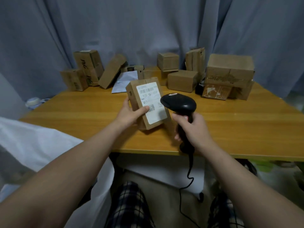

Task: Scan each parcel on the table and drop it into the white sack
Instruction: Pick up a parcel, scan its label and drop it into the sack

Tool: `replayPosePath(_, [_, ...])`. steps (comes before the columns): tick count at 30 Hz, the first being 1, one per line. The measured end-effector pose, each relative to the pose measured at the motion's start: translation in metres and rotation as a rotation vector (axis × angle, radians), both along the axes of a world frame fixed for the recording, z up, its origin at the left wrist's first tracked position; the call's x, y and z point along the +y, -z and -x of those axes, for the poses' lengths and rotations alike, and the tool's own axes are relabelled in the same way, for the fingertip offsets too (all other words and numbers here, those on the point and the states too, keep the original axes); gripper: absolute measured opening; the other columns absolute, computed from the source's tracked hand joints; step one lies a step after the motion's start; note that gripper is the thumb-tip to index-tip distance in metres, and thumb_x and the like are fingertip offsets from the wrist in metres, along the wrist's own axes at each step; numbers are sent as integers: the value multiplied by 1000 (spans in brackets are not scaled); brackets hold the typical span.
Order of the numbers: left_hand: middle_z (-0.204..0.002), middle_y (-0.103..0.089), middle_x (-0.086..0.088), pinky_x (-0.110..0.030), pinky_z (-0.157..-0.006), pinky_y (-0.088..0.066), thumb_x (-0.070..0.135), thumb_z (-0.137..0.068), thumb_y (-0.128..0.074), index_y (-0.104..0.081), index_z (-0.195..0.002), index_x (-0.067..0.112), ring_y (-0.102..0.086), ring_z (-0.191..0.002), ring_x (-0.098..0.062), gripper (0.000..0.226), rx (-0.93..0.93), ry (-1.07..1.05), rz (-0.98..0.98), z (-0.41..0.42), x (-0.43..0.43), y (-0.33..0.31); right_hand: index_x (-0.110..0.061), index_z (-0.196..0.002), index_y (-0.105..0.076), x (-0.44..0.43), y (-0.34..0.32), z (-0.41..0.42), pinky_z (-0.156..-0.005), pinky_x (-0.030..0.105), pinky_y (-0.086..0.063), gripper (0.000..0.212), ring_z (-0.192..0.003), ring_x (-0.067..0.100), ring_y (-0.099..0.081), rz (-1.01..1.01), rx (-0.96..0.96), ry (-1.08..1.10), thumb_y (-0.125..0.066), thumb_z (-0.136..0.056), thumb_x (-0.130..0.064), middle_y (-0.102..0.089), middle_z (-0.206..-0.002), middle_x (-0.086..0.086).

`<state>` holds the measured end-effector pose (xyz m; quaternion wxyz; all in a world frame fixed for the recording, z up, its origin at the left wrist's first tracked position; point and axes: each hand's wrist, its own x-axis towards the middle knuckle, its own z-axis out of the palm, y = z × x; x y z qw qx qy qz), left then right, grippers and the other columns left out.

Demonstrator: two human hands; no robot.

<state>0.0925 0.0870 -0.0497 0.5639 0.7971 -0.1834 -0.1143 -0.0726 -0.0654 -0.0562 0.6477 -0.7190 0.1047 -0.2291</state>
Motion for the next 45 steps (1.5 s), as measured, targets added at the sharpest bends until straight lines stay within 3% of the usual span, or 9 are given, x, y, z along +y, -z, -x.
replayPosePath(4, [-137,-53,-8,-32,-79,-54,36,-79,-76,-11,-151,26,-57,-118,-26,98,-7,-5,31,3,-1,3,-10,-88,-55,11,-25,0,-46,32,-51,18,-44,24,-60,120,-11,39,-63,-92,-26,-60,-53,7])
replayPosePath(9, [-139,-51,-5,-47,-97,-50,38,-78,-77,-12,-150,25,-55,-120,-26,98,32,-53,51,4,-5,4,-10,-90,-58,2,-56,3,-48,30,-51,21,-48,21,-60,172,159,-32,-57,-94,-31,-61,-60,8])
replayPosePath(18, [-139,-50,-4,-50,-94,-51,39,-76,-78,-20,-148,25,-54,-120,-26,94,132,-92,139,13,-16,5,-4,-90,-60,-9,-122,-10,-45,27,-50,30,-47,20,-58,398,316,-100,-59,-92,-34,-60,-62,10])
replayPosePath(24, [-137,-51,-6,-41,-76,-56,37,-77,-77,-20,-147,25,-55,-118,-28,91,180,-97,153,14,-17,4,-7,-86,-58,-5,-140,-13,-44,25,-48,28,-48,19,-56,456,375,-130,-58,-92,-34,-58,-60,8])
replayPosePath(29, [-137,-51,-5,-47,-87,-53,38,-79,-76,-20,-147,23,-54,-119,-28,89,201,-102,160,16,-14,6,-7,-86,-58,1,-137,-17,-46,26,-49,29,-46,19,-56,429,356,-123,-58,-92,-35,-58,-59,8])
replayPosePath(35, [-133,-55,-2,-35,-79,-56,41,-78,-76,-17,-148,24,-59,-114,-23,93,101,-125,180,26,19,0,-1,-99,-58,24,-116,-20,-42,25,-47,31,-43,17,-55,326,257,-179,-59,-93,-32,-58,-59,9])
replayPosePath(39, [-123,-61,-1,-36,-91,-54,40,-79,-75,-17,-149,21,-61,-108,-16,92,-47,-172,172,48,69,-14,-1,-98,-60,63,-99,-23,-44,26,-47,28,-46,19,-55,233,141,-354,-59,-94,-28,-58,-60,9])
replayPosePath(42, [-101,-60,12,-13,-70,-54,32,-82,-73,-27,-144,20,-61,-91,0,77,-102,-282,196,70,121,-17,-7,-88,-59,103,-80,-27,-46,27,-47,18,-48,20,-55,167,102,-482,-61,-93,-24,-57,-63,10])
replayPosePath(45, [-104,-56,14,-6,-60,-47,32,-82,-74,-32,-140,22,-58,-90,4,72,-161,-455,151,89,184,-11,-10,-91,-57,149,-57,-34,-47,27,-47,13,-50,20,-56,130,100,-594,-63,-92,-21,-58,-63,8])
